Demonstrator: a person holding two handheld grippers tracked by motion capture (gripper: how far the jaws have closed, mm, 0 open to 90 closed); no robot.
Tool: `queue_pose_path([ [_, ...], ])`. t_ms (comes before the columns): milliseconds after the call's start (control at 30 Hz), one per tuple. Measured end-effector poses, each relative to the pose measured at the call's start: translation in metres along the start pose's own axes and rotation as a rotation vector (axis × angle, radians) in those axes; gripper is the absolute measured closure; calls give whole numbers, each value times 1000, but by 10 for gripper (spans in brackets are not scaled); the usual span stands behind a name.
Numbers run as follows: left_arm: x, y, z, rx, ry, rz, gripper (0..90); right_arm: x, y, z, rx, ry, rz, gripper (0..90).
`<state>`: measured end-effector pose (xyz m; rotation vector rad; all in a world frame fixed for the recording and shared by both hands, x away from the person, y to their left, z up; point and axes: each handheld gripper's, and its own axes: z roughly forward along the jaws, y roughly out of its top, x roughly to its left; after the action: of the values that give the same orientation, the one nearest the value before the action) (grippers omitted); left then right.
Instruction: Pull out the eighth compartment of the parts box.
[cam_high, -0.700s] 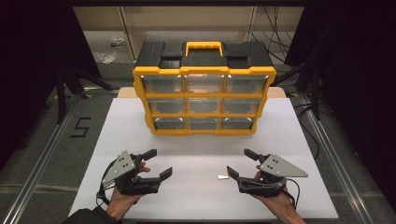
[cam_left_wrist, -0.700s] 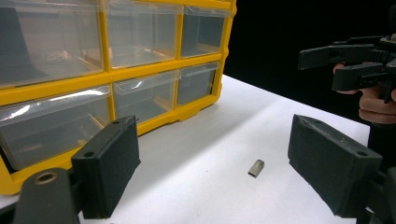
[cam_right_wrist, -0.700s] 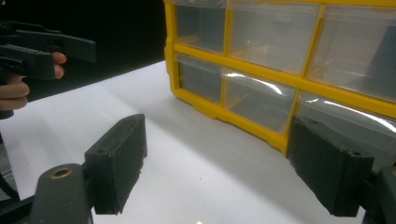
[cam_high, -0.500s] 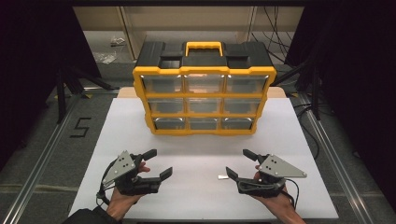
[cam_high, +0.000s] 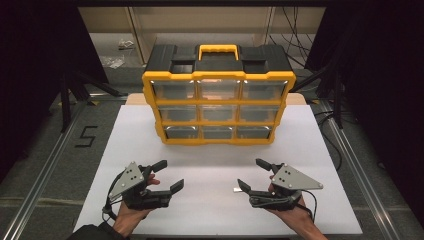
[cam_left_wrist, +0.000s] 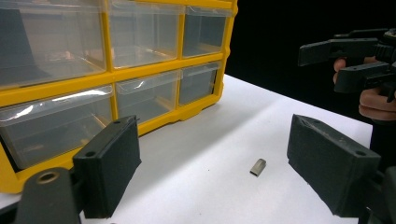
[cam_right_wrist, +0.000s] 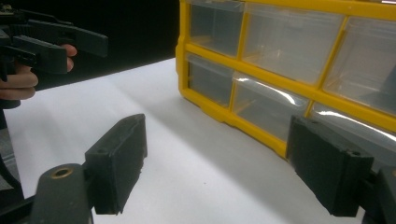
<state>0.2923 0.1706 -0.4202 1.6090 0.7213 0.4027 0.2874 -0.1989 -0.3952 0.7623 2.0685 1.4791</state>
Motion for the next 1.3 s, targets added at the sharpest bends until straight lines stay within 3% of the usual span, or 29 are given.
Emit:
queue_pose_path([
  [167,0,0,0,0,-2,-1,167,1,3,3,10,-8,-36,215],
  [633,0,0,0,0,-3,1,168,-7,12,13,7,-31,-41,215],
  [967,0,0,0,-3,1,1,169,-20,20,18,-11,-58,-8,215],
  [1100,0,0,1,1,-3,3,170,-22,23,22,-11,-74,-31,217],
  [1300,0,0,1,-1,-6,-4,172,-24,28,28,4,-60,-15,219],
])
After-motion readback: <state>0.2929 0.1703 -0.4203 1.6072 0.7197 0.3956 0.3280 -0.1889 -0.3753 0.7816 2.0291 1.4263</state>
